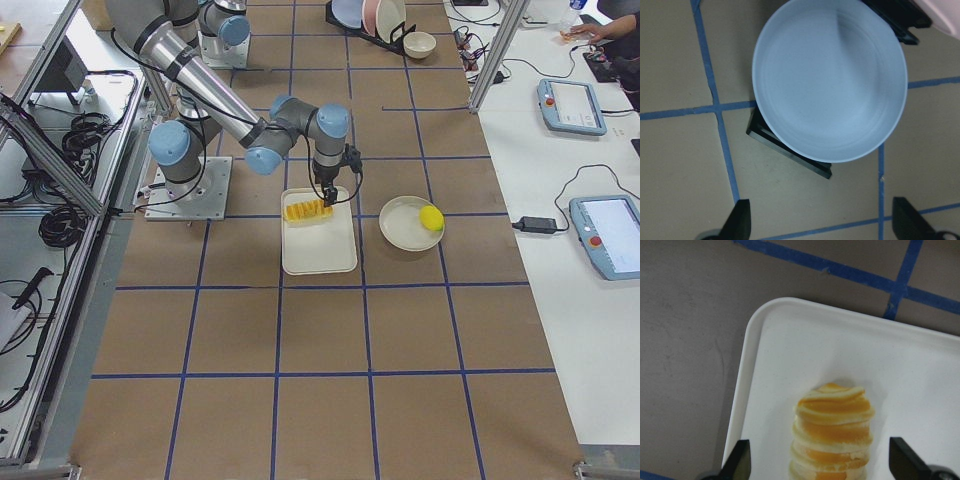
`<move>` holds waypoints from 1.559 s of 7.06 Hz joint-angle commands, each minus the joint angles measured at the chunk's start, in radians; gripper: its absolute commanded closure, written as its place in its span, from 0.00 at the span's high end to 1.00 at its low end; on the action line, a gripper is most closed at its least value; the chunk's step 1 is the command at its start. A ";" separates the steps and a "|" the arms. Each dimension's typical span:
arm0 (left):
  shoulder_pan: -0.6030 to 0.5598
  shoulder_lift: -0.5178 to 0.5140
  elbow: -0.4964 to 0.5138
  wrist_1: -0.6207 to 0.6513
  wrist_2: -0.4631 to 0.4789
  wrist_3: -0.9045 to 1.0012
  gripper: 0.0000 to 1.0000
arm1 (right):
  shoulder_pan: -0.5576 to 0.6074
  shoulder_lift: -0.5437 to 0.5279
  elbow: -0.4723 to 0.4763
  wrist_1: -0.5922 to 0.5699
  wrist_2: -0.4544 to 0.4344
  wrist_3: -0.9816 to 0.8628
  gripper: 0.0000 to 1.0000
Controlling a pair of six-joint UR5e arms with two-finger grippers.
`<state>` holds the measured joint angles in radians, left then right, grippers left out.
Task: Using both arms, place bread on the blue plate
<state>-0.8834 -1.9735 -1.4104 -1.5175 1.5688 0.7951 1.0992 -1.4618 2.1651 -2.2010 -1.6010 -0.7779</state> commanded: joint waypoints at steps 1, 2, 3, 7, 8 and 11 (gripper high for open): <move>0.014 -0.123 0.117 0.017 -0.016 0.045 1.00 | -0.010 0.038 0.001 -0.003 -0.002 -0.021 0.96; 0.012 -0.186 0.170 0.010 -0.064 0.047 1.00 | -0.010 0.041 0.002 0.000 -0.005 -0.021 0.96; 0.003 -0.223 0.188 0.008 -0.087 0.044 1.00 | -0.016 0.049 0.010 0.000 -0.026 -0.021 0.96; -0.002 -0.292 0.174 0.010 -0.105 0.041 0.95 | -0.047 0.055 0.048 0.004 -0.069 -0.020 0.80; 0.001 -0.297 0.169 0.005 -0.128 0.041 0.92 | -0.047 0.051 0.048 0.010 -0.077 -0.006 0.39; 0.001 -0.297 0.159 -0.013 -0.127 0.038 0.51 | -0.045 0.040 0.042 0.015 -0.077 0.031 0.06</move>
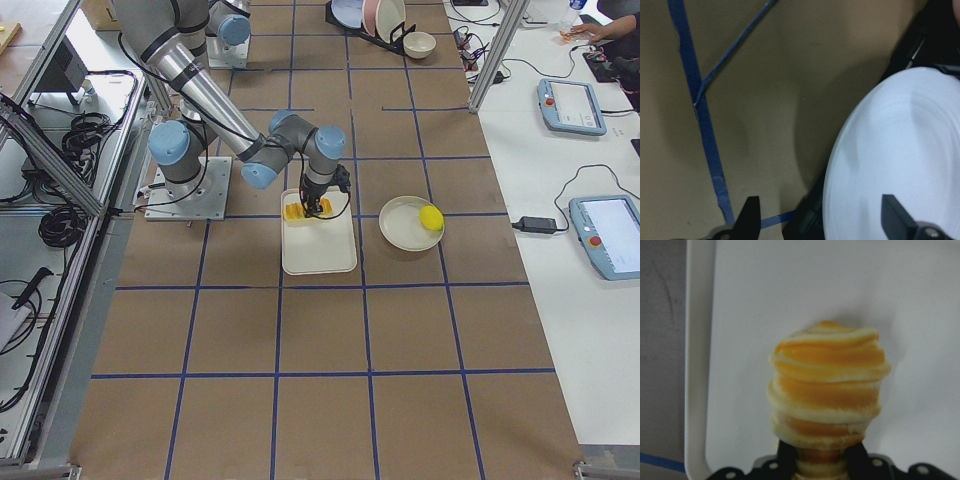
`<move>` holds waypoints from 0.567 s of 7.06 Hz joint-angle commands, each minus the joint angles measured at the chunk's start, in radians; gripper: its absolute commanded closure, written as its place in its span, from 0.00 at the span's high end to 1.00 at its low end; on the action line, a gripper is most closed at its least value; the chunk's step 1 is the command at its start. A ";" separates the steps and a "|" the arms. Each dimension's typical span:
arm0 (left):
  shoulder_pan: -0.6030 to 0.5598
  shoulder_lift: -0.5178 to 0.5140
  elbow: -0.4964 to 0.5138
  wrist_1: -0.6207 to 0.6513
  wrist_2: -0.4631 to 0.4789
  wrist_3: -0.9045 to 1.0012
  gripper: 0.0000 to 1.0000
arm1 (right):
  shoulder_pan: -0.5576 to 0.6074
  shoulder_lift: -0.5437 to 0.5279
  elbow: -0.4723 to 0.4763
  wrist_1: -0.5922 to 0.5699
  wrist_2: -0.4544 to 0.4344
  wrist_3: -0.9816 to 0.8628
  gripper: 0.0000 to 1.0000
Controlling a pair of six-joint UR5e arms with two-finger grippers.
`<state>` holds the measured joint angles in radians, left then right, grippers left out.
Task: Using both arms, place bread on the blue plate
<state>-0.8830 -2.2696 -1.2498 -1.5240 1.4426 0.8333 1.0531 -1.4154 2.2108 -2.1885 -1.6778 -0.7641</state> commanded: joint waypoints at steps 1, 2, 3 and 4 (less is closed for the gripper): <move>0.001 -0.001 0.004 -0.013 -0.001 -0.002 0.38 | 0.001 -0.034 -0.005 0.003 0.001 0.026 0.06; 0.001 -0.001 0.007 -0.021 -0.002 -0.002 0.30 | 0.001 -0.095 -0.006 0.003 0.015 0.026 0.08; 0.001 -0.001 0.010 -0.027 -0.004 0.000 0.25 | 0.004 -0.203 -0.013 0.056 0.021 0.025 0.08; 0.002 -0.001 0.012 -0.030 -0.004 0.000 0.18 | 0.005 -0.321 -0.051 0.173 0.039 0.026 0.08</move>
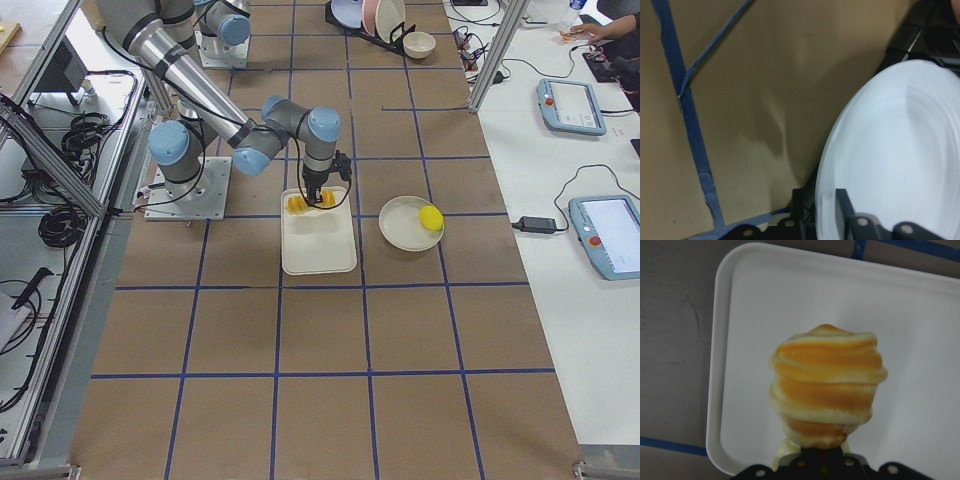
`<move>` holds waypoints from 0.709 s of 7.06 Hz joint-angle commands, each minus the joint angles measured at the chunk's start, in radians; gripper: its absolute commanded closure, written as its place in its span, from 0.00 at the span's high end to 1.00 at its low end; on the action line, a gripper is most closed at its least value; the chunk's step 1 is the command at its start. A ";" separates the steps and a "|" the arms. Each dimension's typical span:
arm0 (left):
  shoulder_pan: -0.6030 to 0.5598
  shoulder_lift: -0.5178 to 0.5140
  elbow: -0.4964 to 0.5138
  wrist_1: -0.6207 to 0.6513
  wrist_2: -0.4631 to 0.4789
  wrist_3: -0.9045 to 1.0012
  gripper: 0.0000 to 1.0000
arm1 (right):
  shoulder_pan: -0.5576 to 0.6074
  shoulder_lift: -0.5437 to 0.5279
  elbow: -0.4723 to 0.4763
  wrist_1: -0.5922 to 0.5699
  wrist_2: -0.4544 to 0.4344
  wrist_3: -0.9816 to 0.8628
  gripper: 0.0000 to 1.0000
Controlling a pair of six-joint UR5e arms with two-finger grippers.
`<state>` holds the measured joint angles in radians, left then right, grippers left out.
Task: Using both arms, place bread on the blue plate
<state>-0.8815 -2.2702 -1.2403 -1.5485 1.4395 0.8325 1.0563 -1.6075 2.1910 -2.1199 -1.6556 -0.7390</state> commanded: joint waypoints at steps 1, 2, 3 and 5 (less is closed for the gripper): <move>-0.002 0.001 0.010 -0.007 -0.001 -0.001 0.14 | 0.002 -0.217 -0.112 0.268 0.032 0.001 0.08; -0.001 0.006 0.012 -0.019 0.001 -0.003 0.10 | 0.002 -0.283 -0.220 0.435 0.043 0.001 0.08; -0.001 0.011 0.012 -0.021 0.002 -0.003 0.05 | 0.004 -0.299 -0.332 0.577 0.071 0.003 0.08; 0.002 0.037 0.022 -0.051 0.012 -0.003 0.03 | 0.022 -0.296 -0.445 0.661 0.129 0.009 0.09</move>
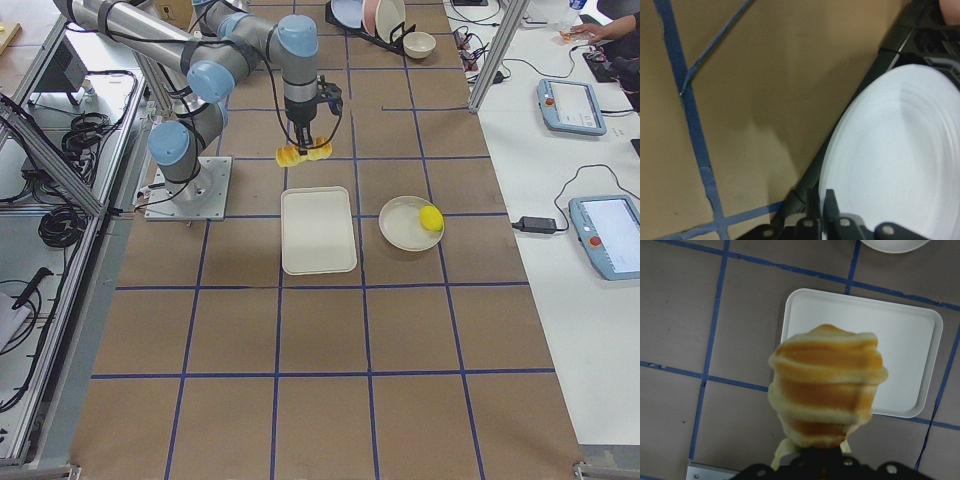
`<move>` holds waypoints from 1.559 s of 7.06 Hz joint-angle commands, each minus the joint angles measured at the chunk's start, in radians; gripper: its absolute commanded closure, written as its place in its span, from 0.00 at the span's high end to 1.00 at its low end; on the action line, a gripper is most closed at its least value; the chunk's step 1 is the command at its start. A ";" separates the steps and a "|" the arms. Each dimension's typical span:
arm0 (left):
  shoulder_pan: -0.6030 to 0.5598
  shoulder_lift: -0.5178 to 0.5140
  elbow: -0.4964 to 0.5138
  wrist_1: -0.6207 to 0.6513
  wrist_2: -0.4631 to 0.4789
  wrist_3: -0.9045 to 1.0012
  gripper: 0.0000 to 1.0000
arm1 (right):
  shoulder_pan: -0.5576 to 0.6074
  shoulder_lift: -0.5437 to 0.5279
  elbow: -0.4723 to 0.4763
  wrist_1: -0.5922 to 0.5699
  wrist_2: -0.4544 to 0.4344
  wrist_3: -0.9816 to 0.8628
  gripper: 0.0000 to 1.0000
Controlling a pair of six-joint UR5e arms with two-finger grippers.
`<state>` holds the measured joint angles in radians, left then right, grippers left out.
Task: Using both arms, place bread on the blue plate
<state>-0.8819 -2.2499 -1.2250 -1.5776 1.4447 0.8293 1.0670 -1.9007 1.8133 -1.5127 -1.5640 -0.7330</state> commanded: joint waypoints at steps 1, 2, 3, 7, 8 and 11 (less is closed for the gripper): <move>0.009 0.033 0.027 -0.068 0.011 0.002 0.03 | 0.049 -0.001 -0.074 0.051 0.057 0.024 0.09; 0.015 0.053 0.039 -0.129 0.035 0.005 0.03 | 0.136 0.000 -0.094 0.042 0.058 0.138 0.09; 0.023 0.094 0.036 -0.162 0.051 0.007 0.03 | 0.237 0.012 -0.123 0.028 0.052 0.259 0.10; -0.026 0.265 0.030 -0.263 0.100 -0.027 0.03 | 0.540 0.194 -0.277 0.110 0.018 0.636 0.09; -0.090 0.300 0.027 -0.266 0.100 -0.076 0.03 | 0.586 0.283 -0.346 0.202 0.009 0.650 0.09; -0.282 0.368 -0.028 -0.299 0.080 -0.286 0.03 | 0.613 0.420 -0.541 0.428 -0.048 0.722 0.09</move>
<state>-1.0838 -1.8999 -1.2279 -1.8726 1.5331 0.6256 1.6690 -1.5290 1.3429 -1.1539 -1.5972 -0.0219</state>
